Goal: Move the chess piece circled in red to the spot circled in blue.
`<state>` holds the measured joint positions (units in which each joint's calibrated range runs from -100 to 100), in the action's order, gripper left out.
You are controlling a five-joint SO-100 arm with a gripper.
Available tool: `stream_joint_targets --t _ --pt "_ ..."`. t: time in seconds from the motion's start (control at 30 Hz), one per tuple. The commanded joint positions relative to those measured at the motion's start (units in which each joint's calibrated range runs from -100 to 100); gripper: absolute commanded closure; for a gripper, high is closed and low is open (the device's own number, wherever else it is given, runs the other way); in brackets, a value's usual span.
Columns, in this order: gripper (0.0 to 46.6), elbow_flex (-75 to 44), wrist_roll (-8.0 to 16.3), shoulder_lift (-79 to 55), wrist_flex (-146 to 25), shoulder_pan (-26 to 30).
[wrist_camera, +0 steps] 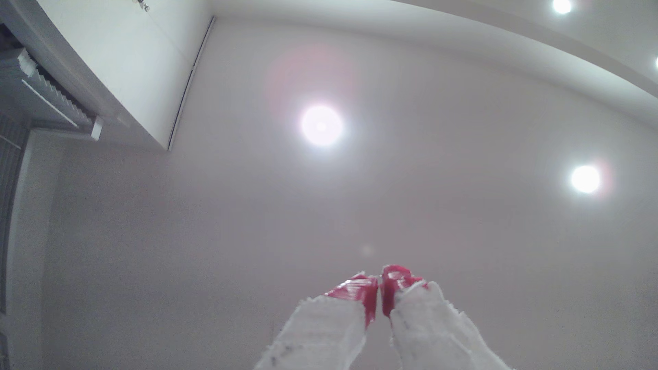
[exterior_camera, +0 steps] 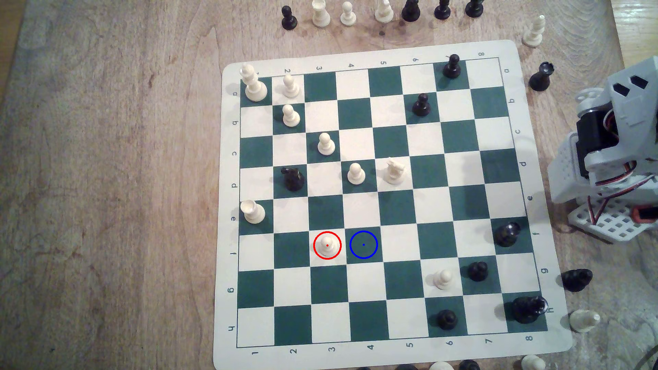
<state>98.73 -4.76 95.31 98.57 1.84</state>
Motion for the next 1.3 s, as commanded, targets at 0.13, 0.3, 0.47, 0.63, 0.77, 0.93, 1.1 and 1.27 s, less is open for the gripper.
stream_joint_targets --t 0.13,0.3,0.47,0.63,0.77,0.93,1.1,1.27 --pt "46.1 1.17 -0.15 0.45 -16.34 -1.96" --pt "46.1 0.81 0.15 0.45 -38.53 -1.88" --pt "46.1 -4.08 0.24 0.45 -64.41 -3.84" --pt "46.1 -7.62 0.24 0.45 -72.69 -3.53" --pt "46.1 -8.34 0.29 0.45 -77.27 -3.76" --pt "46.1 -10.16 0.29 0.45 -87.02 -4.54" --pt "46.4 -14.69 0.34 0.36 -105.94 -4.46" --pt "43.5 -19.50 -0.05 -4.99 -114.21 -2.35"
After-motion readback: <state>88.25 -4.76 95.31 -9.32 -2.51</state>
